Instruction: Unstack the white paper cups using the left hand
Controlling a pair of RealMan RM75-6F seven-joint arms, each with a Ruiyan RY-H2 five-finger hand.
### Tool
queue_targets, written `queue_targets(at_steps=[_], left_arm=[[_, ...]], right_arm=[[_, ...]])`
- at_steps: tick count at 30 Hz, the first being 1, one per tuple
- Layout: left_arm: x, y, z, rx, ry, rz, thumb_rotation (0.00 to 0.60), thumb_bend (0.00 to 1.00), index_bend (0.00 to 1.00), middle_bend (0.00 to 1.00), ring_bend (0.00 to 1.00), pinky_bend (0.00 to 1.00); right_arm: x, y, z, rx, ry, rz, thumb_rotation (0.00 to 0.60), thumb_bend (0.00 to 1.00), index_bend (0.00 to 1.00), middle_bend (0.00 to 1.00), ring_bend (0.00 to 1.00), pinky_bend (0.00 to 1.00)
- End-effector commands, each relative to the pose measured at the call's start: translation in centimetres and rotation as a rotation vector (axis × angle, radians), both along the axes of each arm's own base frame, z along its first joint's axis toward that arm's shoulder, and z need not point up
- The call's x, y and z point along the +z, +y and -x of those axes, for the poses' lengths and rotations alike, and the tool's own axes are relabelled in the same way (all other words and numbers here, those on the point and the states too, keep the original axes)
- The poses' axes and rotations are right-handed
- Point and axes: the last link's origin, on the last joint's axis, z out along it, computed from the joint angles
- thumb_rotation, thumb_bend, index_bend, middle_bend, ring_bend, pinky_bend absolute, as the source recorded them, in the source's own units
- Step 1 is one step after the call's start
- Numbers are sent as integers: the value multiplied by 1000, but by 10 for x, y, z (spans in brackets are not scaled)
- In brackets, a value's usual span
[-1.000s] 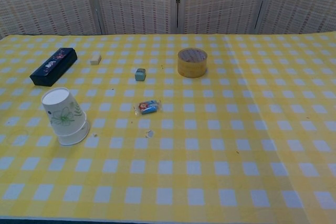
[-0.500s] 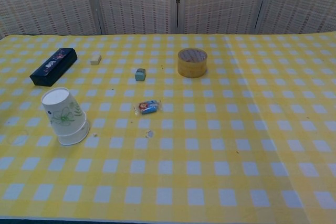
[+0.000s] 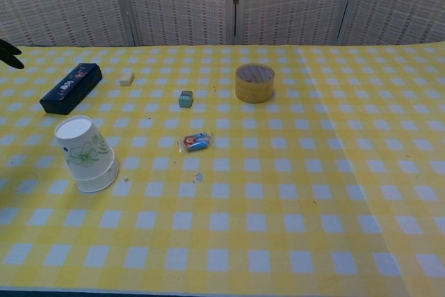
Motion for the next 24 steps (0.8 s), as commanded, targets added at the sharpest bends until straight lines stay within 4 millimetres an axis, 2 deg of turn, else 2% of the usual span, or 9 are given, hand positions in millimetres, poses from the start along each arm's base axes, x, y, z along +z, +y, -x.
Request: queue_targets(at_steps=[1,17,24], left_arm=[[-6,8,-11,-5,46,60,600,319,212,117,90,4],[-39,32,-42,23,55,238,600,319,212,115,61,0],[-51,35,-53,23,18,278,600,321,240,115,74,0]], right_arm=[[0,0,-1,5,-2,-2,600,239,0,76,145,46],[1,-3,4,4,-8,13,600,239,0,76,152,46],[13,-7,3,17,23,46,600,239,3,76,156,46]])
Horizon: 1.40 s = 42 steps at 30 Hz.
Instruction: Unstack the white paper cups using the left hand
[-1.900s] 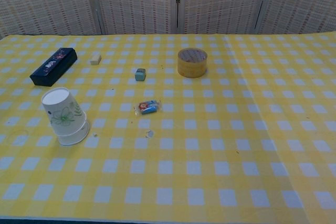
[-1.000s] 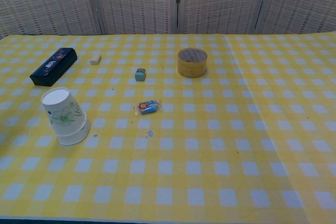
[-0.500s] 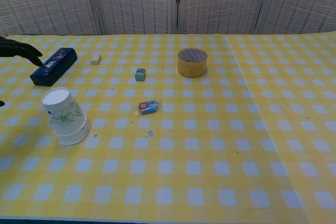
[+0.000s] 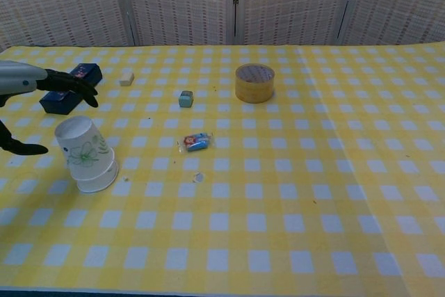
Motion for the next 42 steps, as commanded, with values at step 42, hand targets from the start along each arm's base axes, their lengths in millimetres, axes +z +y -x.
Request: queue_targets(at_steps=[42], left_arm=[[-15,11,-8,-3,36,-51,600,416,375,137,118,2]], right_arm=[[10,-4,2,12,0,22,600,238,19,76,156,46]])
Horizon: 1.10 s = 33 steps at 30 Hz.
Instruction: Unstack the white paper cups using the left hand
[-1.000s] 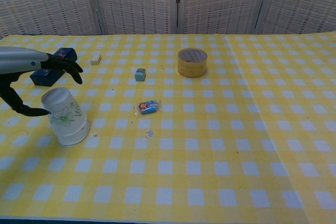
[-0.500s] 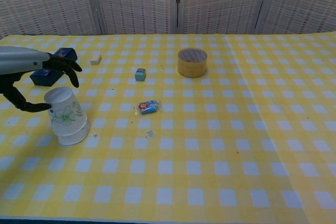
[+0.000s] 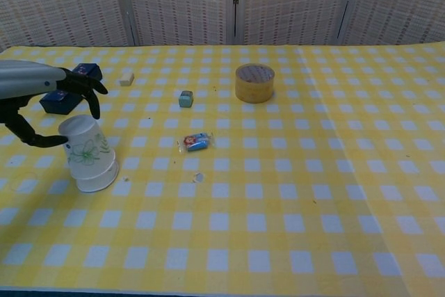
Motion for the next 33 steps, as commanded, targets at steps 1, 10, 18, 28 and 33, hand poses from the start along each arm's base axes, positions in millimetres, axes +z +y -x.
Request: queue_targets(at_steps=[1,10,18,28,33], left_arm=[[0,0,0,1,-4,-3,600,420,376,139,118,2],[12,-6,-1,-7,-18,-35,600,426,396,159,128,2],[33,-12,-5,-25,-37,-108,600,426,397,163,128,0],[53,-10,-3,-16,-94,-249,600,426,428,261,230,56],[45,-10,4,-16,14,-232,600,425,462,353,323,138]], right_arm=[[0,0,0,1,-1,-1,600,238,19,76,156,46],[0,0,-1,3,-2,4,600,239,20,76,157,46],[2,1,-2,7,-2,10,600,238,20,76,158,46],[3,3,-1,7,-6,15,600,239,21,76,158,46],[1,2,-1,6,-6,10,600,239,21,76,157,46]])
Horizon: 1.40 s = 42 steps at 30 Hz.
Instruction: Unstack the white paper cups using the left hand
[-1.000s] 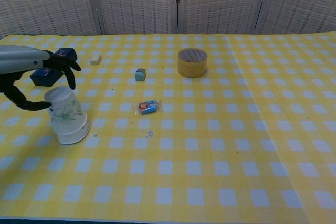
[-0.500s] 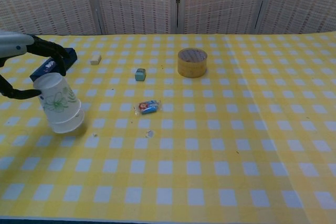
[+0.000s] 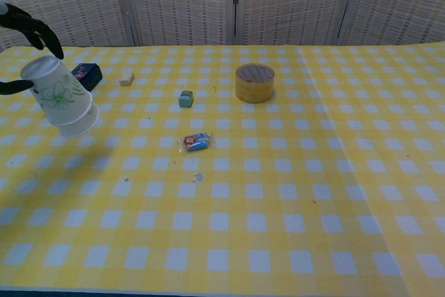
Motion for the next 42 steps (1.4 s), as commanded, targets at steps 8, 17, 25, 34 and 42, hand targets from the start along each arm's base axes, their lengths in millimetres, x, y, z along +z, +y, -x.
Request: queue_targets(at_steps=[8,17,25,34,42], left_arm=[[-14,13,12,133,-53,47,600,427,476,459,491,301],[5,17,14,155,-116,15,600,427,479,478,509,335],[22,4,8,126,-109,7,600,428,478,478,509,323],[24,6,33,171,40,-48,600,427,478,478,491,317],[6,9,59,215,94,-38,600,427,478,478,467,299]], right_arm=[[-1,0,0,-6,1,-4,600,239,21,76,156,47],[0,-1,-2,-4,4,-2,600,239,21,76,155,46],[0,-2,-4,-1,8,-3,600,239,21,76,154,47],[-1,-2,-4,3,7,-9,600,239,21,76,153,47],[-4,-3,-6,11,4,-18,600,238,21,76,154,47]])
